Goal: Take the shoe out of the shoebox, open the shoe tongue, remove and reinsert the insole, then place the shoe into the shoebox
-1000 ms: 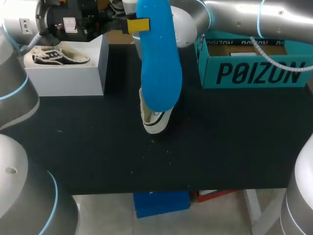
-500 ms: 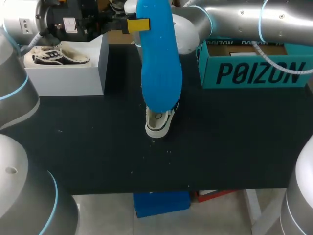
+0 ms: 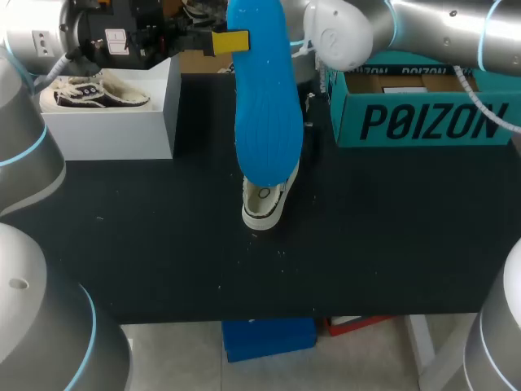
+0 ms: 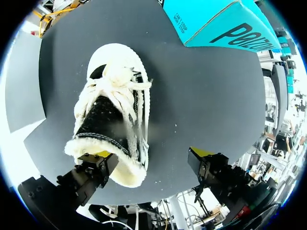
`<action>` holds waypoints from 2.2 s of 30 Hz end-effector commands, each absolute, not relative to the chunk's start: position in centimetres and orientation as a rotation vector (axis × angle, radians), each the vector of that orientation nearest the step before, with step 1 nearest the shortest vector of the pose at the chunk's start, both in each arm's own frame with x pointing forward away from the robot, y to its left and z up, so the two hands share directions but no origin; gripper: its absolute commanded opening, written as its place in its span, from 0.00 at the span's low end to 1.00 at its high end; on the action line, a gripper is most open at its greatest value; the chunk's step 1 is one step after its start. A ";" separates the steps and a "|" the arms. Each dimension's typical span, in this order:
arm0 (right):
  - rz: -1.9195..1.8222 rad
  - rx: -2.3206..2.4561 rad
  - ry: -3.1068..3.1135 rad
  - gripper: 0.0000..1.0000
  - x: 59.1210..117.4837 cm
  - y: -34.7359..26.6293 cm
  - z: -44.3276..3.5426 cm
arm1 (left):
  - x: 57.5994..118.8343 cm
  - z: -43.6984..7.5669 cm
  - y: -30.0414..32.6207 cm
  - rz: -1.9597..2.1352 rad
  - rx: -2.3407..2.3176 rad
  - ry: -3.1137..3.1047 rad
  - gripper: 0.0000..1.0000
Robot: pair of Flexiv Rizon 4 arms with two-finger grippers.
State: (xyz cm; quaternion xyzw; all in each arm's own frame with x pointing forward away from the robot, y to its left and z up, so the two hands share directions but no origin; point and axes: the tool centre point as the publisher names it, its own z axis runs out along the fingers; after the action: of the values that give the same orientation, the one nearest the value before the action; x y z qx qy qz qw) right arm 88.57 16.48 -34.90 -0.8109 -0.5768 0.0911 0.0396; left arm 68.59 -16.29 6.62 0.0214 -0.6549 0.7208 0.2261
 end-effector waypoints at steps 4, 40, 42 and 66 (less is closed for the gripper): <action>-0.482 -2.355 -1.717 1.00 85.7 12.3 -30.0 | 68.5 6.5 -16.3 1.988 0.059 -1.806 0.00; -1.301 -1.640 -1.332 1.00 85.6 10.6 -25.6 | 68.5 6.5 -16.3 1.988 0.059 -1.806 0.00; -1.322 -1.594 -1.310 1.00 85.6 10.7 -25.4 | 68.5 6.5 -16.3 1.988 0.059 -1.806 0.00; -1.442 -1.373 -1.203 1.00 84.8 11.4 -24.3 | 68.5 6.5 -16.3 1.988 0.059 -1.806 0.00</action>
State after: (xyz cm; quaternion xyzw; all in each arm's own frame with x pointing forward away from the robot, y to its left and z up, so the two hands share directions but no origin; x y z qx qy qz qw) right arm 85.37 11.46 -23.90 -0.5991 -0.5180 -0.5030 0.3460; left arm 68.59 -16.28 6.62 0.0215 -0.6549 0.7208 0.2261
